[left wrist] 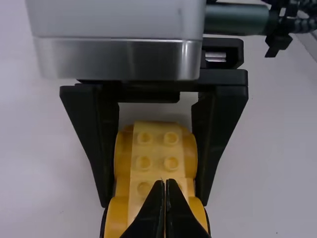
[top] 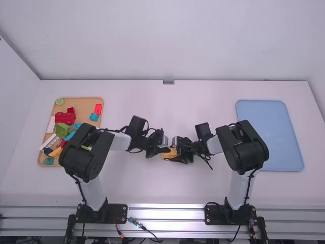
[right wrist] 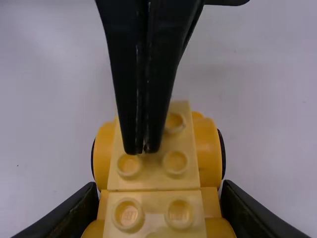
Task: Assemble lego blocks to make yellow taxi
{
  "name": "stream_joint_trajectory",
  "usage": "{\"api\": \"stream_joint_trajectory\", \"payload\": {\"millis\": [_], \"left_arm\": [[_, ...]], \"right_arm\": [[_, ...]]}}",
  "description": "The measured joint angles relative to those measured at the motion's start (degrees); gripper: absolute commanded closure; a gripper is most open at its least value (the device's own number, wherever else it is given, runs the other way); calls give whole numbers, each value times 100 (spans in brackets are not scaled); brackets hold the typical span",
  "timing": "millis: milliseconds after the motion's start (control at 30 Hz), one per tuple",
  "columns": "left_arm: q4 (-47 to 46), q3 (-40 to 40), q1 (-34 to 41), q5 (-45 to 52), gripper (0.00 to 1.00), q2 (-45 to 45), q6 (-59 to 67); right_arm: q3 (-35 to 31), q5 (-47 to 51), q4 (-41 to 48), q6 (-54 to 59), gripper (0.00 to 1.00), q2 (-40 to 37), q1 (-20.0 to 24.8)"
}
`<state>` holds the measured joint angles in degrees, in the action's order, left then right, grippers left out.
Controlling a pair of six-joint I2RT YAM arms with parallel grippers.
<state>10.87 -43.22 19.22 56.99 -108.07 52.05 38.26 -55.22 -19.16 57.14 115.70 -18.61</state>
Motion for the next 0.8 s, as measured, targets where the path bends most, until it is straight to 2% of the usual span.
{"api": "stream_joint_trajectory", "payload": {"millis": [267,500,800], "left_arm": [[426,166,0,20,98,-63,-20],[387,131,-11,4,98,-83,-317],[-1049,-221,-85,-546,98,400,-369]], "right_arm": [[0,4,4,7,48,2,11],[0,7,4,0,48,0,15],[4,11,-9,-66,47,2,-13]]}}
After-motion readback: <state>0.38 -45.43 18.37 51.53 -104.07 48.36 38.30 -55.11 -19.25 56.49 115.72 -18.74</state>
